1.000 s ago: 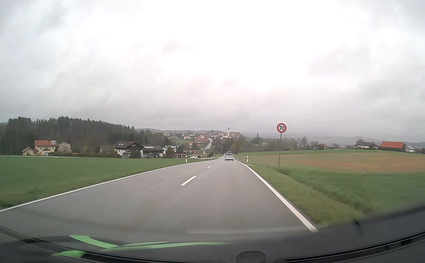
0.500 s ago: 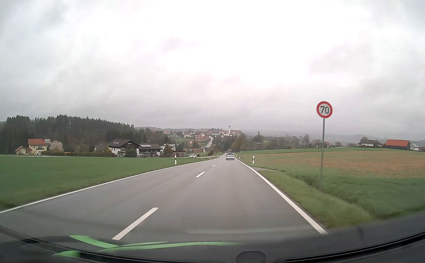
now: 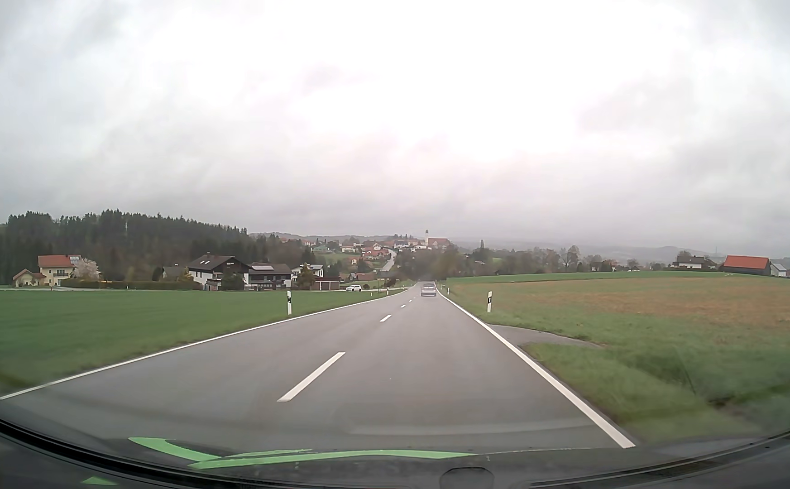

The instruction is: Follow the waypoints while adhering to traffic rules and regulations

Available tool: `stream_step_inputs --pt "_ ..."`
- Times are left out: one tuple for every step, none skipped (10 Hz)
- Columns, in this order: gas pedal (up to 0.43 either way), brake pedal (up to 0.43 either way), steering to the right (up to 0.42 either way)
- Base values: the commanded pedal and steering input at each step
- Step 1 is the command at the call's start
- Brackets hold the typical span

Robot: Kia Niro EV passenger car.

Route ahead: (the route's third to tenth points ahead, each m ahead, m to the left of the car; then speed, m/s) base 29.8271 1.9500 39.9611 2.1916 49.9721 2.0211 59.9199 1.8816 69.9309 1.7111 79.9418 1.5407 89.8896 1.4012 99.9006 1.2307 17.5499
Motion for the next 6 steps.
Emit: stream_step_inputs --pt "0.079 0.000 0.002" --pt "0.079 0.000 0.004" --pt "0.059 0.000 0.004" --pt "0.028 0.000 0.004" --pt "0.028 0.000 0.004" --pt "0.039 0.000 0.004"
